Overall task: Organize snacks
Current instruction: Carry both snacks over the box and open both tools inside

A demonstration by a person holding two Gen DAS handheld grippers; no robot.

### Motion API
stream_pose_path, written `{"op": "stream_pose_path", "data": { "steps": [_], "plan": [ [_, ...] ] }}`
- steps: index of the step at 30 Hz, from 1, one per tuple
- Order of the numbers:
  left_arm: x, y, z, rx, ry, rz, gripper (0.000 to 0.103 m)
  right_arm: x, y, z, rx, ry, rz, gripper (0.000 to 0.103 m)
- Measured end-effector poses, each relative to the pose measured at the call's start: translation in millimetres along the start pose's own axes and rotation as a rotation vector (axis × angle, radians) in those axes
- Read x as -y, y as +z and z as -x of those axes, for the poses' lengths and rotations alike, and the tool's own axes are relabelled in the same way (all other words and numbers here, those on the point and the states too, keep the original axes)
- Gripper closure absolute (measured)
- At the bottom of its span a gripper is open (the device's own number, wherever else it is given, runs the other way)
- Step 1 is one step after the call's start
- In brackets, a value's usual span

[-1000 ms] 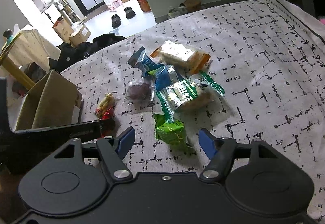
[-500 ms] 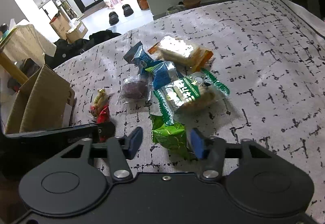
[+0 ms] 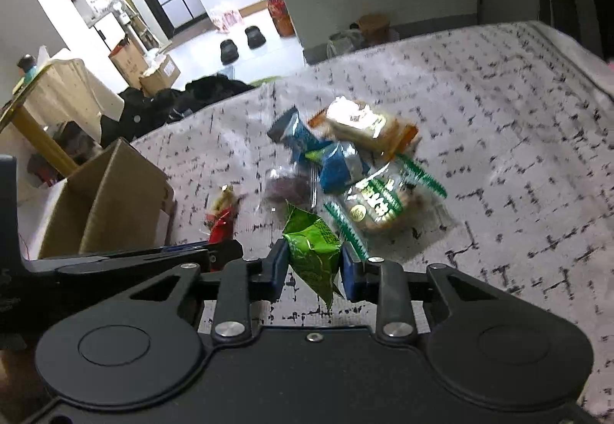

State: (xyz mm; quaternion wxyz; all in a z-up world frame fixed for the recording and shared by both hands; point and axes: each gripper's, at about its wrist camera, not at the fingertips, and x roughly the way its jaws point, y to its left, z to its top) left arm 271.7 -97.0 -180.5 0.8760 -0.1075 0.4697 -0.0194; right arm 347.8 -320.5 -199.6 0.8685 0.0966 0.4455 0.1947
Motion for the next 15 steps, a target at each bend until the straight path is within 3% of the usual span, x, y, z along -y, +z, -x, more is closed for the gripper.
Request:
{"op": "stream_pose_path", "data": {
  "steps": [5, 15],
  "plan": [
    [2.8, 6.2, 16.1, 0.040, -0.029, -0.030, 0.083, -2.4, 6.9, 10.8, 0.035, -0.005, -0.019, 0.074],
    [-12.3, 18.6, 50.6, 0.108, -0.066, 0.015, 0.083, -20.9, 18.0, 21.3, 0.077, 0.020, -0.023, 0.074]
  ]
}}
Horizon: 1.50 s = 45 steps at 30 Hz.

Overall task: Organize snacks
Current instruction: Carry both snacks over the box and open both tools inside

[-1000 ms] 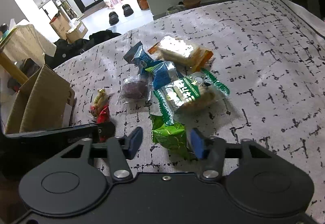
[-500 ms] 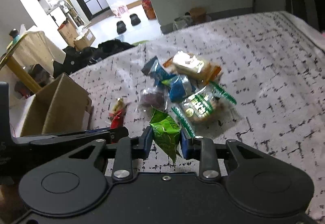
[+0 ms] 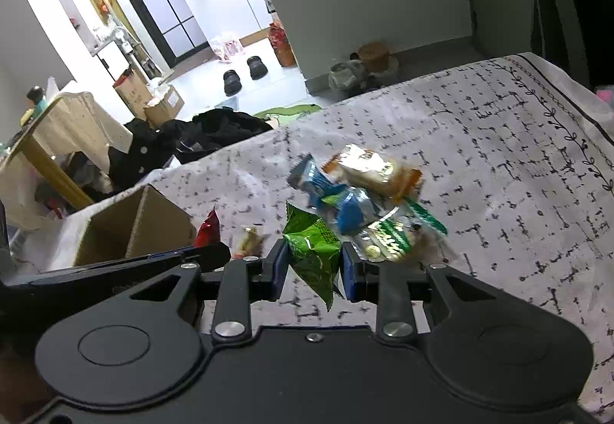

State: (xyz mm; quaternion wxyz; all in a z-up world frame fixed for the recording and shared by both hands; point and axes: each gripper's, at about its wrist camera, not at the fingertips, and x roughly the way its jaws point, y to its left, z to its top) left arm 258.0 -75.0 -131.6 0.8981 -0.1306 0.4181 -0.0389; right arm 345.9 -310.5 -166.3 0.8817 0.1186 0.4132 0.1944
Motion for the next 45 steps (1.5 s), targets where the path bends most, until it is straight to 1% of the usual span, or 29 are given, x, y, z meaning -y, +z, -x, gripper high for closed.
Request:
{"op": "stream_pose_path", "data": {
  "steps": [3, 6, 11, 14, 18, 22, 25, 34, 40, 45],
  "plan": [
    [-3.9, 2.9, 11.7, 0.025, 0.015, 0.006, 0.083, -9.7, 0.8, 0.6, 0.002, 0.016, 0.008, 0.074],
    [-14.6, 5.1, 24.4, 0.039, 0.020, 0.052, 0.083, -19.8, 4.1, 3.6, 0.010, 0.035, 0.022, 0.074],
    [-34.1, 8.3, 48.5, 0.088, 0.039, 0.112, 0.083, -39.1, 12.7, 7.4, 0.030, 0.075, 0.045, 0.074],
    [-48.3, 10.0, 56.4, 0.095, 0.031, 0.168, 0.083, -49.8, 15.3, 6.9, 0.040, 0.100, 0.048, 0.074],
    [-62.9, 10.7, 64.8, 0.112, 0.041, 0.204, 0.083, -64.5, 16.1, 3.0, 0.038, 0.126, 0.060, 0.074],
    [-77.9, 12.1, 79.3, 0.146, 0.045, 0.230, 0.083, -80.2, 16.2, 1.6, 0.042, 0.149, 0.071, 0.074],
    [-92.5, 12.9, 90.7, 0.176, 0.062, 0.243, 0.083, -91.3, 14.3, -0.6, 0.047, 0.152, 0.096, 0.074],
    [-130.4, 6.6, 98.5, 0.174, 0.093, 0.276, 0.083, -119.0, 3.0, -13.0, 0.033, 0.164, 0.109, 0.074],
    [-144.8, 1.6, 89.1, 0.148, 0.100, 0.286, 0.083, -136.2, -3.6, -27.0, 0.010, 0.181, 0.108, 0.074],
    [-155.3, -1.4, 72.6, 0.128, 0.104, 0.309, 0.082, -148.4, -7.0, -36.4, -0.008, 0.201, 0.104, 0.074]
  ]
}}
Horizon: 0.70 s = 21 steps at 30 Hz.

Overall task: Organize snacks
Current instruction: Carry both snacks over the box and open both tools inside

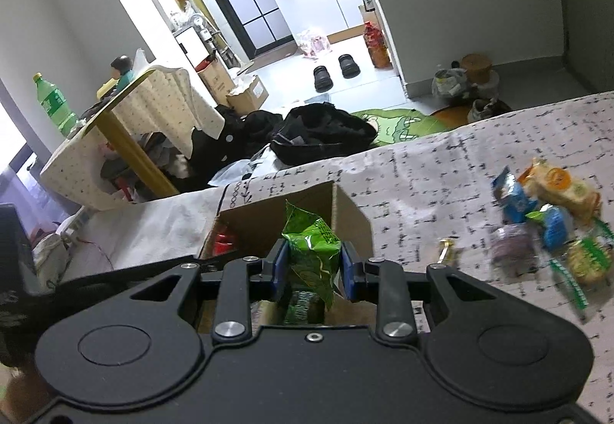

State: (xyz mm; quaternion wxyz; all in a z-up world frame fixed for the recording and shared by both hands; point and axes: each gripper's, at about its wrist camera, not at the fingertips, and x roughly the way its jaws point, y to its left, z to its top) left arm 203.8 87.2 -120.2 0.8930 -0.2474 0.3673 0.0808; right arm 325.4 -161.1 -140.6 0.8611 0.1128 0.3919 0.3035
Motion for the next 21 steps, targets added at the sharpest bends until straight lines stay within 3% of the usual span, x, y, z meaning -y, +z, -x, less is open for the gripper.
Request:
{"op": "stream_pose_path", "data": {
  "steps": [4, 8, 10, 12, 16, 21],
  "plan": [
    [-3.9, -1.5, -12.5, -0.021, 0.003, 0.030, 0.082, -3.5, -2.2, -9.4, -0.021, -0.003, 0.007, 0.074],
    [-3.1, -5.3, -13.2, 0.012, 0.035, 0.026, 0.078, -1.7, -2.6, -17.7, -0.036, -0.014, 0.011, 0.074],
    [-2.9, -7.0, -10.0, 0.030, 0.059, 0.033, 0.071, -0.1, -2.3, -22.0, -0.043, -0.017, 0.005, 0.074],
    [-3.9, -8.5, -4.7, 0.044, 0.060, 0.043, 0.056, -1.1, -0.7, -24.1, -0.041, -0.013, 0.009, 0.074],
    [-1.5, -9.6, 8.4, 0.085, 0.054, 0.048, 0.045, -4.3, 1.0, -27.1, -0.064, -0.001, 0.020, 0.071],
    [-0.2, -10.7, 21.5, 0.130, 0.088, 0.071, 0.027, -1.8, 1.0, -16.1, -0.044, -0.008, 0.017, 0.055]
  ]
}}
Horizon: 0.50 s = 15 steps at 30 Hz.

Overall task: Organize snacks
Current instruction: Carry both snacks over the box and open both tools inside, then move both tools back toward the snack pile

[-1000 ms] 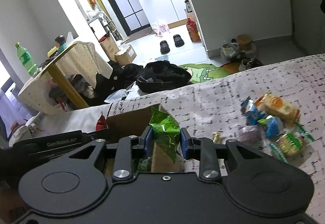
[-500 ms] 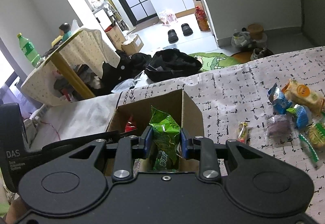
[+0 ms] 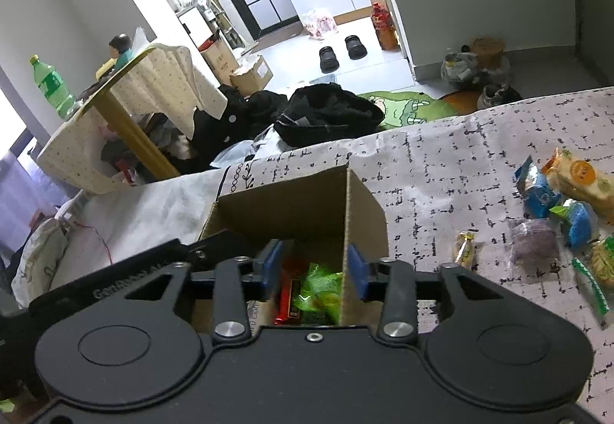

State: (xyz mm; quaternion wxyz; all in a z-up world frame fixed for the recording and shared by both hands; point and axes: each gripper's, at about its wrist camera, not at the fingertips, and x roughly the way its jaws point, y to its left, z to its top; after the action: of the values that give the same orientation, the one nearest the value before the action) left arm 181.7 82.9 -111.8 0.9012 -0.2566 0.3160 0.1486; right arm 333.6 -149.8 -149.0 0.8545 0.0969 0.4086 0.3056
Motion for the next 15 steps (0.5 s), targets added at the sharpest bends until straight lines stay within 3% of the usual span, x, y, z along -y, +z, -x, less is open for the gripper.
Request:
{"op": "stream_pose_path", "data": {
  "steps": [4, 7, 11, 15],
  "plan": [
    [1.4, -2.6, 8.5, 0.020, 0.039, 0.006, 0.019, 7.8, 0.0, 10.3, 0.007, -0.017, -0.009, 0.050],
    [3.7, -5.5, 12.3, 0.017, 0.063, 0.006, 0.017, 16.1, -2.3, 21.0, 0.012, -0.034, -0.012, 0.036],
    [6.3, -8.3, 17.3, 0.018, 0.058, 0.017, 0.015, 23.2, -6.4, 32.9, 0.032, -0.089, 0.040, 0.026],
    [11.2, -11.2, 23.8, 0.028, 0.050, -0.006, 0.006, 32.8, -8.7, 42.9, 0.038, -0.116, 0.054, 0.017]
  ]
}}
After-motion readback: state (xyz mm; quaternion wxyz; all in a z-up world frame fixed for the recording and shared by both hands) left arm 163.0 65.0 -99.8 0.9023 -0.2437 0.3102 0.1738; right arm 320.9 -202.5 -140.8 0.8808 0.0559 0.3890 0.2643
